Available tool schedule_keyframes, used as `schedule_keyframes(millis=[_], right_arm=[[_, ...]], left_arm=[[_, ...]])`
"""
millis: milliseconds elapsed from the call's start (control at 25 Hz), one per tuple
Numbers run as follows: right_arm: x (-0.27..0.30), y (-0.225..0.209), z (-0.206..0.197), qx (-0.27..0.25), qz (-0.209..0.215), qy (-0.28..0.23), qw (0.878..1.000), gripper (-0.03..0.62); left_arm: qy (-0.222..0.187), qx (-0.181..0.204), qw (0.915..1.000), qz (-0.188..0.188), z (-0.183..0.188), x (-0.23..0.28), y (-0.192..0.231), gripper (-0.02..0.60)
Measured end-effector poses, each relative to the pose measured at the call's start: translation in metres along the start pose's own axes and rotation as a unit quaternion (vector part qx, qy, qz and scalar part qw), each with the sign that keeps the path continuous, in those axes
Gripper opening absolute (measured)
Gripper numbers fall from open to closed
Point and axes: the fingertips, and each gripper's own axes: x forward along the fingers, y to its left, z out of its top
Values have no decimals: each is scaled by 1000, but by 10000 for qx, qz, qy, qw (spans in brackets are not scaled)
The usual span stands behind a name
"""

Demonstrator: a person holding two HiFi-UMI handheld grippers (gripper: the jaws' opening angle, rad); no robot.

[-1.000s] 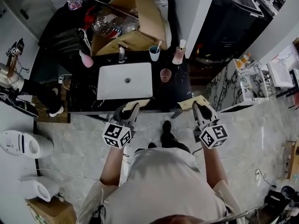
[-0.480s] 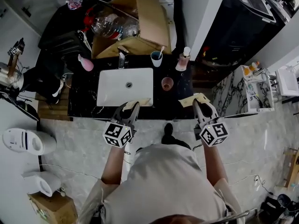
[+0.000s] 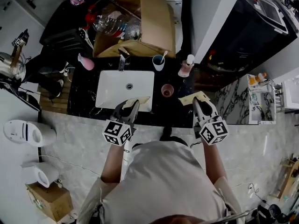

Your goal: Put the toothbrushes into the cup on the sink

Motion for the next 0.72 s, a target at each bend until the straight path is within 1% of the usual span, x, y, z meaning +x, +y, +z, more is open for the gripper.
schedule_keyframes(millis=[160,360,520,720], right_arm=[[15,-12,1,-31,207,63,9998,71],[31,-30,0,39,360,147,9992,71],[42,-40,-5,54,461,238,9986,71],[54,-42,-8,-30,554,371,9978,71]], left_arm=[[54,18,9999,139,4,11,3,37],[123,-11,9995,284,6,29,5,37],[218,-5,9993,292,3,45,3,37],[315,-70,9991,266,2,59,5,37]])
